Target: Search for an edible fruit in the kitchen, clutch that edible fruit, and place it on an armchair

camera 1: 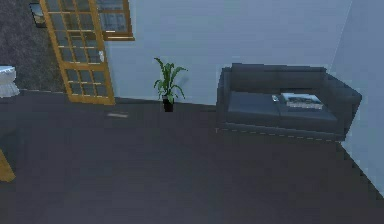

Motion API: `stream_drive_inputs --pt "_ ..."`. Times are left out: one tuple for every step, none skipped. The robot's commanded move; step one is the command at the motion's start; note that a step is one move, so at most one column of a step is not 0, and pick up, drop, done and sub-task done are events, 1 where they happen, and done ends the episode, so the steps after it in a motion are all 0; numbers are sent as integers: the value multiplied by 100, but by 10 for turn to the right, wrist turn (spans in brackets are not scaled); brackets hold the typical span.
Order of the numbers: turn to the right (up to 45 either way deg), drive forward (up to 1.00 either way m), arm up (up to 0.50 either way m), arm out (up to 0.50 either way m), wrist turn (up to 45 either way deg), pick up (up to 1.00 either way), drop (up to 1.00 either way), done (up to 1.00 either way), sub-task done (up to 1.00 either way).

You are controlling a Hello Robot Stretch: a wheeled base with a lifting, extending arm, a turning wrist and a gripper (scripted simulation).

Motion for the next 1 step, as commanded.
stream_drive_inputs --pt "0 0 -32 0 0 0 0 0 0"
